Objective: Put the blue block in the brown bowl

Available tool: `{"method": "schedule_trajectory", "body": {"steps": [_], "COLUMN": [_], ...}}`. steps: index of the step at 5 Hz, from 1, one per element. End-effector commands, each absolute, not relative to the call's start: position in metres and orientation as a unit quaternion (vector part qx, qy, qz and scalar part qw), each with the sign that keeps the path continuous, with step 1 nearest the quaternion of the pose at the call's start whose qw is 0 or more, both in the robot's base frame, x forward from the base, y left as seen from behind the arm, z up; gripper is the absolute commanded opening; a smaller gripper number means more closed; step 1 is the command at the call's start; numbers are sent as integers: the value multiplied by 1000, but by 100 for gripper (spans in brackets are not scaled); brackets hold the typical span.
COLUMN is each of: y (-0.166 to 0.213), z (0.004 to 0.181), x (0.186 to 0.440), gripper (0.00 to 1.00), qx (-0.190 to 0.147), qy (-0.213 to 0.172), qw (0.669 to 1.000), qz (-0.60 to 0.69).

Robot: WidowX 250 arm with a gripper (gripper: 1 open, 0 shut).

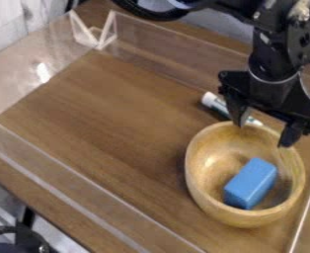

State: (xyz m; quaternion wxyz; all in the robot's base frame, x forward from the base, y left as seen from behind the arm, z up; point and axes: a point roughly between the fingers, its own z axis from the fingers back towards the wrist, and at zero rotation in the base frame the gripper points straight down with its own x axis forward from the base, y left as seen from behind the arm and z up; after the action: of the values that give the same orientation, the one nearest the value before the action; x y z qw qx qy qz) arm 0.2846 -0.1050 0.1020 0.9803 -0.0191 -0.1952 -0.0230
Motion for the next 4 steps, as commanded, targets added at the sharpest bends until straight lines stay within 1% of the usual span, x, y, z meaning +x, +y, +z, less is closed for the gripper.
{"method": "schedule_trajectory", "body": {"steps": [1, 4], "y": [-113, -134], "z": [109, 89], "x": [291, 291], "gripper": [100, 100], "qx": [-30, -36], "qy": [-211, -197], "qw": [977, 979], "qz": [-22, -28]}}
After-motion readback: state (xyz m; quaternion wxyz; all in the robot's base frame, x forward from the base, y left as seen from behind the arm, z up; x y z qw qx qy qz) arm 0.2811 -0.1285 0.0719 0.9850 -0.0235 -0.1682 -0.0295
